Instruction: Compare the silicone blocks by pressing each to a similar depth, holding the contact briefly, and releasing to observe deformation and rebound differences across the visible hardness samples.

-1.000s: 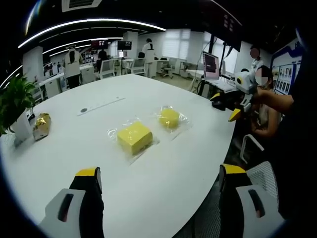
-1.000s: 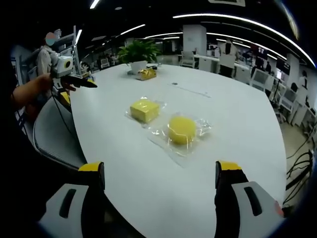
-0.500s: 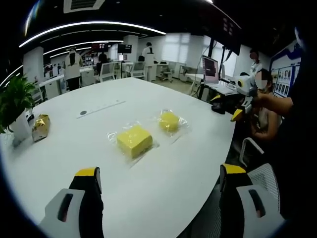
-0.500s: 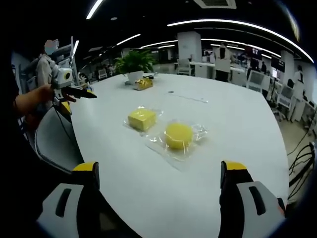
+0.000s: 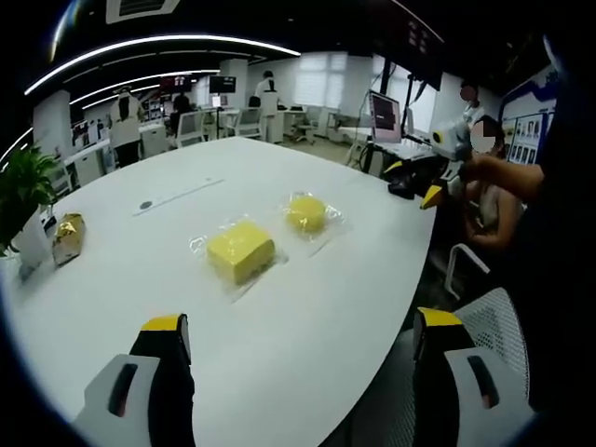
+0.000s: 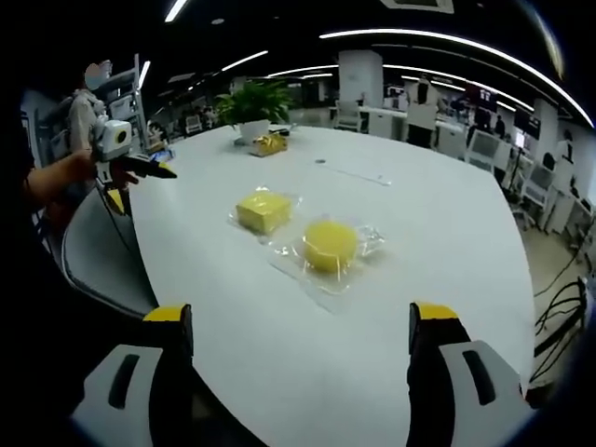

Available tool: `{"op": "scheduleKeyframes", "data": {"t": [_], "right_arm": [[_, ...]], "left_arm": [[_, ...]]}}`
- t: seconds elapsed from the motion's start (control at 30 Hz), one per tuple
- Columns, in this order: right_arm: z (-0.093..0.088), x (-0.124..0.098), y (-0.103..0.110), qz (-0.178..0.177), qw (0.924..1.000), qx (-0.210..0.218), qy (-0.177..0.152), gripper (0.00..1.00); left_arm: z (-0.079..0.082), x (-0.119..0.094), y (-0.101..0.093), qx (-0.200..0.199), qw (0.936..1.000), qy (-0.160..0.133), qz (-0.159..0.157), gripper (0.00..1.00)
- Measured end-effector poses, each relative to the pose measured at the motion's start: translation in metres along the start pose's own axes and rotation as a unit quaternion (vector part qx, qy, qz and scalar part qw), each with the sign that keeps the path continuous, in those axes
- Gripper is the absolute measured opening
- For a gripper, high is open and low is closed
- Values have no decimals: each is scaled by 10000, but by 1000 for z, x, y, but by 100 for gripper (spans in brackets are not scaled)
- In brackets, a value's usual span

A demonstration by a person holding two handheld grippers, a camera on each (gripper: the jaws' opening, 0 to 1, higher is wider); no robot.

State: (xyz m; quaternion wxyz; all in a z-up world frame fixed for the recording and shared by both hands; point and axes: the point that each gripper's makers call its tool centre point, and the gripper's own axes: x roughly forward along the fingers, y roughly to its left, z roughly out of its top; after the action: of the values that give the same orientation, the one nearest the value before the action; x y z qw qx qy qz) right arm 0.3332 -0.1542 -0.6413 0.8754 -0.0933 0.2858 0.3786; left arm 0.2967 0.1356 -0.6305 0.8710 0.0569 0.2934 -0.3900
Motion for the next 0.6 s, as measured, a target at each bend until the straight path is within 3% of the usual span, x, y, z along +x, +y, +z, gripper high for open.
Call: {"op": "scheduleKeyframes", "data": {"t": [0.1, 0.23, 0.37, 0.6], "right_arm": [[-4, 0, 8, 149, 9999, -8, 18, 91], [-19, 2, 8, 108, 9993, -98, 335, 90], [-16, 2, 8, 137, 9997, -4, 204, 96], [-14, -1, 5, 83, 9989, -402, 221, 96]], "left_arm": [[-4, -1, -7, 27, 9999, 62, -103, 99], [-11, -1, -13, 25, 9995, 209, -223, 99], [-12, 0, -14, 4, 9995, 219, -241, 99], [-13, 0, -12, -10, 9995, 226, -207, 99]]}}
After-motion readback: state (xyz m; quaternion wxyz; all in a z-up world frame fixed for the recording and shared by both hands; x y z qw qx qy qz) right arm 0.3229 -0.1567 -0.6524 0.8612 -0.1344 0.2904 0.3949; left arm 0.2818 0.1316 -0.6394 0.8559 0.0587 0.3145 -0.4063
